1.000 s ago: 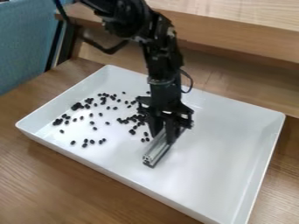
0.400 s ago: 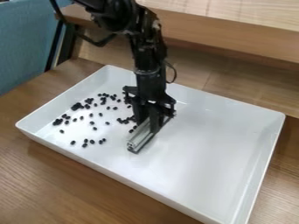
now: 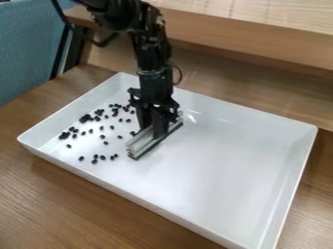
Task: Sweep into pile
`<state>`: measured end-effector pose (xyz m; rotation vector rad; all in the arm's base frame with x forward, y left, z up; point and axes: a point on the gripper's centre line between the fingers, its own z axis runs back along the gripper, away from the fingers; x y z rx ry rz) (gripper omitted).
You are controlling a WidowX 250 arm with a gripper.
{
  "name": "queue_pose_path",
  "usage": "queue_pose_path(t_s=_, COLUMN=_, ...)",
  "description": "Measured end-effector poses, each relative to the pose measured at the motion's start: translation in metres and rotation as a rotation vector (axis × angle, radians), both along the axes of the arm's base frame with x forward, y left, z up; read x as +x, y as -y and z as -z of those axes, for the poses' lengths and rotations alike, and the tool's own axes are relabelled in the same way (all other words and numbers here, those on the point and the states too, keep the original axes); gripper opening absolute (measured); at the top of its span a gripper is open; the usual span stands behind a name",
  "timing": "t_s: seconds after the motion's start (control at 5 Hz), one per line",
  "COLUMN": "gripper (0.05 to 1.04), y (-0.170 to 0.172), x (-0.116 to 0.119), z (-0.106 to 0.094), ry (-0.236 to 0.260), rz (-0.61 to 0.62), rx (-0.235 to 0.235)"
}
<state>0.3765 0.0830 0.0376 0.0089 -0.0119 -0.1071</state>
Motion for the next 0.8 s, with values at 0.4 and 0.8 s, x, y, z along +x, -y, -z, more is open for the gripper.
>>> queue_pose_path(t_s=0.4, gripper=0.378, y=-0.026, x=-0.003, z=0.002, ry=-0.055, rz=0.101, rx=-0.016)
queue_pose_path(t_s=0.8, gripper=0.379, y=-0.055, x=-0.012, z=0.002, ry=-0.056, rz=0.059, rx=-0.012)
